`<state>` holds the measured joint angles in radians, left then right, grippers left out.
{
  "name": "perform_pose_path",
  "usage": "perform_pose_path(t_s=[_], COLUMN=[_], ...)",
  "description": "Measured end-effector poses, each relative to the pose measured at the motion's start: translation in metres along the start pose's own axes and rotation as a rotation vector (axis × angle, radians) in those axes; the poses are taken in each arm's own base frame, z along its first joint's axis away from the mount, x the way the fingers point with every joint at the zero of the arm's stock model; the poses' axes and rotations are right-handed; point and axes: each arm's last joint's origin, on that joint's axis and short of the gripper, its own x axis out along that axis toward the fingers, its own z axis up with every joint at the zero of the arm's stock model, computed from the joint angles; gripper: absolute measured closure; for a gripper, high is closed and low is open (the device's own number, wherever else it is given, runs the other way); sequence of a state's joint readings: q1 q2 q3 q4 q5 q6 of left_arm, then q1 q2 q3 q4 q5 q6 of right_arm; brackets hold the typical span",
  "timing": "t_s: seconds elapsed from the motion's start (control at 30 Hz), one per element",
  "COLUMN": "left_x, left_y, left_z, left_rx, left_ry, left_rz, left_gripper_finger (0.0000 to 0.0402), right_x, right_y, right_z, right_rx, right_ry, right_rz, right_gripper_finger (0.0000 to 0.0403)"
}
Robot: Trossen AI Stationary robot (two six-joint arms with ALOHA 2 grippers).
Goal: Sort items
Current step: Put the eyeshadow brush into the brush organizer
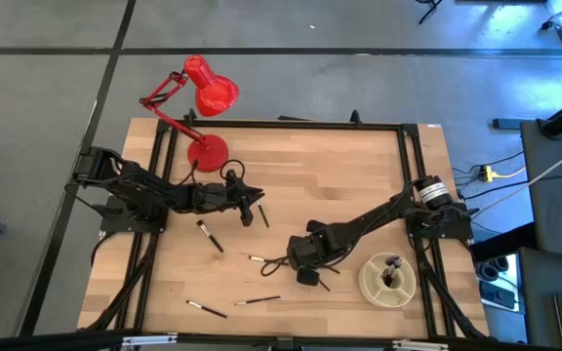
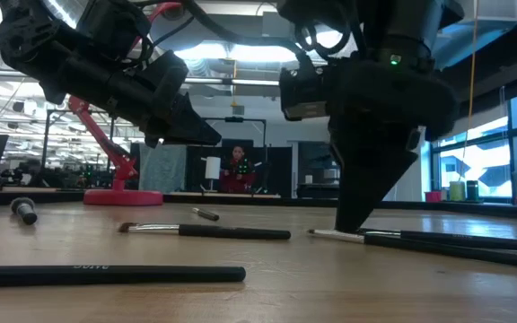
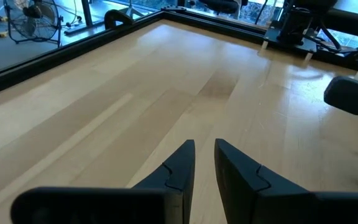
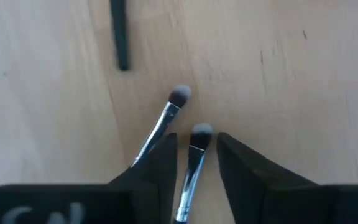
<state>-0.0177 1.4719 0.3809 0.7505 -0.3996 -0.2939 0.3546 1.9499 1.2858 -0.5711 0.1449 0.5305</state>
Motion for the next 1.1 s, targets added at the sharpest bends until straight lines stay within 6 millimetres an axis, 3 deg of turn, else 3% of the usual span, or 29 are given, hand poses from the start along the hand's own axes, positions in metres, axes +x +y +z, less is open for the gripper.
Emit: perform_pose_path(t_s=[0.23, 0.4, 0.5, 0.63, 0.77, 0.9, 1.1], left_x=[0.000, 0.000, 0.000, 0.000, 0.000, 0.000, -0.001], left_y=[0.000, 0.000, 0.000, 0.000, 0.000, 0.000, -0.001], left_z=[0.000, 0.000, 0.000, 0.000, 0.000, -0.002, -0.003], left_rx=[0.001, 0.001, 0.010, 0.018, 0.019, 0.018, 0.000], left_ry=[0.001, 0.002, 0.001, -0.001, 0.000, 0.023, 0.032], left_rz=[0.002, 0.002, 0.003, 0.010, 0.007, -0.010, -0.012], left_gripper_finger=[0.0343, 0.0343, 0.0343, 0.0343, 0.0343, 0.0343, 0.0343], right_x=[0.000, -0.003, -0.016, -0.072, -0.129, -0.178, -0.214], right_y=[-0.003, -0.010, -0.015, -0.020, -0.025, -0.017, -0.008], right_z=[0.002, 0.006, 0.012, 0.027, 0.022, -0.006, -0.070], right_rx=[-0.011, 0.003, -0.027, -0.026, 0.027, 0.040, 0.054], right_ry=[0.009, 0.042, 0.038, -0.094, -0.264, -0.413, -0.450], right_rz=[0.010, -0.023, -0.124, -0.231, -0.287, -0.281, -0.239], right_gripper_finger=[0.0390, 0.0393, 0.0399, 0.0400, 0.0401, 0.0401, 0.0402])
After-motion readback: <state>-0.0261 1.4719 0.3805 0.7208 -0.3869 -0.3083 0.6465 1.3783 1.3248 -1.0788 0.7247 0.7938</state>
